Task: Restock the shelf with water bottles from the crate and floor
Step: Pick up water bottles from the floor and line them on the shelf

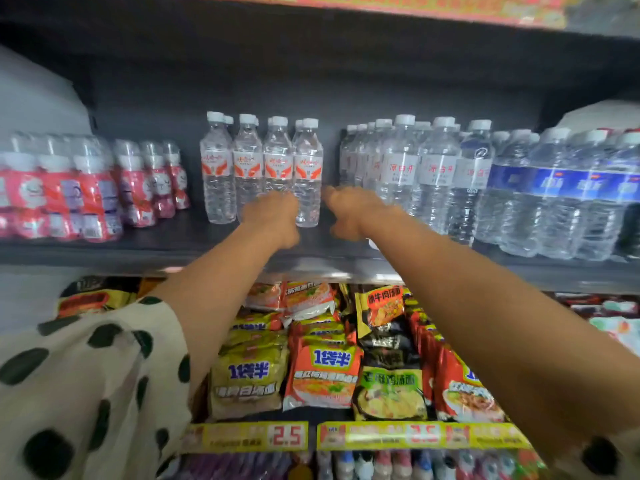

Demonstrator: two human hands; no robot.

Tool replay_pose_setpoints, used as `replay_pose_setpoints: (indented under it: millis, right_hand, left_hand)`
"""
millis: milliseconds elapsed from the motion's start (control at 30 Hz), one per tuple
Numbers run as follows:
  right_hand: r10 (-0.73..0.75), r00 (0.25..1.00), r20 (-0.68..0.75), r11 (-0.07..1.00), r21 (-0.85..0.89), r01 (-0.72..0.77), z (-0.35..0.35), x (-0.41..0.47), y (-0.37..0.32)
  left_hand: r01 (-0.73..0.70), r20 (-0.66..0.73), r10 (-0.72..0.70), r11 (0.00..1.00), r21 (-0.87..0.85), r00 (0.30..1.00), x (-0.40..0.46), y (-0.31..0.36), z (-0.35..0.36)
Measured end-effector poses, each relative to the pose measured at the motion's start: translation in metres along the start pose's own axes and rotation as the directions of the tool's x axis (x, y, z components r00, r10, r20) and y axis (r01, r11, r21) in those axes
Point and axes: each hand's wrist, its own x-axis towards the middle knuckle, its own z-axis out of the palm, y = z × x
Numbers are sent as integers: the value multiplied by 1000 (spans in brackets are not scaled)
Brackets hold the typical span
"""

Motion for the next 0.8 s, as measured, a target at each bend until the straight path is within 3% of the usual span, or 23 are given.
replay_pose_setpoints:
  millis: [233,467,800]
  right_hand:
    - [-7,998,-58,1000,14,7,6,-112,-9]
    - [-48,999,-10,998,48,48,60,-210,8]
    - [-111,959,259,981,184,63,233,-324,41]
  left_hand:
    - [-88,26,89,996,-22,996,-86,38,-1]
    - [-141,132,139,990,7,981,-155,88,47]
    - [-178,417,215,976,-127,883,-238,174,203]
